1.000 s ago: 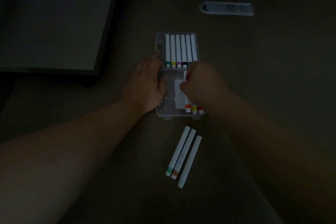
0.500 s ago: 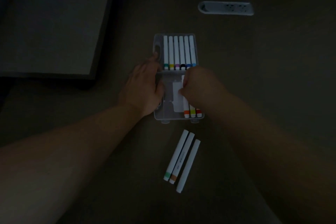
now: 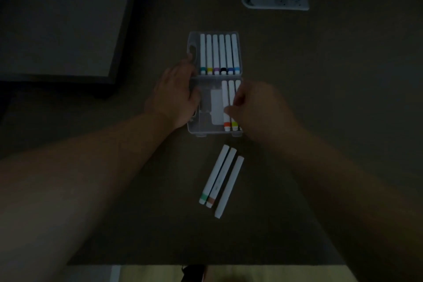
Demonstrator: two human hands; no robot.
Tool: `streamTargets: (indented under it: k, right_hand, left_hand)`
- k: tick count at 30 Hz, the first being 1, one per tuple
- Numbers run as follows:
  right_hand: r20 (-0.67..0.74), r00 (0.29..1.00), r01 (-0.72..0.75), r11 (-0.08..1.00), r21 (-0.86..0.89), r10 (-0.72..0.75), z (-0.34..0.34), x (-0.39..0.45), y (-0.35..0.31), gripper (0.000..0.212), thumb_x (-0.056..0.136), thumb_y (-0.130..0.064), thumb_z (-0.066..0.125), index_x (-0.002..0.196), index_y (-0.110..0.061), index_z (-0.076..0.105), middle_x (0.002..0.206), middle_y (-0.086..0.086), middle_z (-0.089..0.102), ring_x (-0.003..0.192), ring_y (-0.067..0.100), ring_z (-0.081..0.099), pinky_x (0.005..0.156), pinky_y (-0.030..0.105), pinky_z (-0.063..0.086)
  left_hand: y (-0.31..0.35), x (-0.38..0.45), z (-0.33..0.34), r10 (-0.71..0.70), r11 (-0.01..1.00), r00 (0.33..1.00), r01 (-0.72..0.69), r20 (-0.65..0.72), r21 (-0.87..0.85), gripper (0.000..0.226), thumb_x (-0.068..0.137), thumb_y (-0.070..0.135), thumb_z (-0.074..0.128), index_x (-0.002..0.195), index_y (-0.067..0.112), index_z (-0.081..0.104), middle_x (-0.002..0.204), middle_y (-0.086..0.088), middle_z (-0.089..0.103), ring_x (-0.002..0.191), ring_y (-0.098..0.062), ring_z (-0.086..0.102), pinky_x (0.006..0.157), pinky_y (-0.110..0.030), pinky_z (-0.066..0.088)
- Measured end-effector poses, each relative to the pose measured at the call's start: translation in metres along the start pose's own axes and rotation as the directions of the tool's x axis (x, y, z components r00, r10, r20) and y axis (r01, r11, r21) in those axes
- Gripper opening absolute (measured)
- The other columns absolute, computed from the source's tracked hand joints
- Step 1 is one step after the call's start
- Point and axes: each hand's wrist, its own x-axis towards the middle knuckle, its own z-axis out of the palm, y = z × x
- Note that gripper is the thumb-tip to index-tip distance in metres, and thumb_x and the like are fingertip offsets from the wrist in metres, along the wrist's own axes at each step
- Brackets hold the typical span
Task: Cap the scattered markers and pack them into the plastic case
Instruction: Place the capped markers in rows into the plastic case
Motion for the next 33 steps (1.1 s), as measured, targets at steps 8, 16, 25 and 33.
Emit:
streamTargets:
  k: [8,16,25,33]
  right_hand:
    - [0.227,0.963,-0.171,0.981,0.092,0.147,0.030,-0.083,0.022,0.015,0.091,-0.032,0.063,0.090,-0.034,0.049,0.087,-0.010,0.052,0.075,0.002,0.051,0.062,0.017,0.040]
    - [0.241,0.943,-0.253,0.965,0.073,0.229,0.038,-0.088,0.027,0.015,0.093,-0.027,0.062,0.106,-0.023,0.058,0.098,-0.003,0.057,0.088,0.009,0.056,0.082,0.030,0.051]
    - [0.173,0.933,-0.313,0.949,-0.048,0.316,0.033,-0.081,0.028,0.048,0.086,-0.022,0.070,0.130,-0.020,0.051,0.121,0.005,0.056,0.111,0.023,0.057,0.095,0.044,0.052]
    - [-0.059,0.987,-0.137,0.977,0.161,0.148,-0.005,-0.053,0.012,0.026,0.088,-0.023,0.068,0.110,-0.026,0.054,0.102,-0.005,0.055,0.095,0.012,0.058,0.084,0.035,0.054]
  left_hand:
    - [0.007,-0.005,-0.002,-0.005,1.000,1.000,0.006,-0.009,0.008,0.047,0.094,0.039,0.054,0.139,0.025,0.044,0.135,0.000,0.055,0.127,-0.019,0.050,0.101,-0.044,0.049]
    - [0.006,-0.008,-0.001,0.026,0.999,0.999,-0.025,-0.043,0.025,0.033,0.094,0.037,0.056,0.125,0.028,0.050,0.131,-0.003,0.057,0.121,-0.019,0.053,0.098,-0.044,0.051]
    - [0.004,-0.007,0.003,0.010,0.999,0.999,-0.009,-0.043,0.035,0.036,0.094,0.037,0.055,0.128,0.028,0.048,0.140,-0.003,0.051,0.126,-0.019,0.050,0.099,-0.040,0.048]
    - [0.005,-0.006,0.000,0.011,1.000,0.999,-0.010,-0.035,0.012,0.048,0.095,0.038,0.054,0.140,0.026,0.042,0.140,0.001,0.052,0.130,-0.017,0.047,0.103,-0.040,0.046]
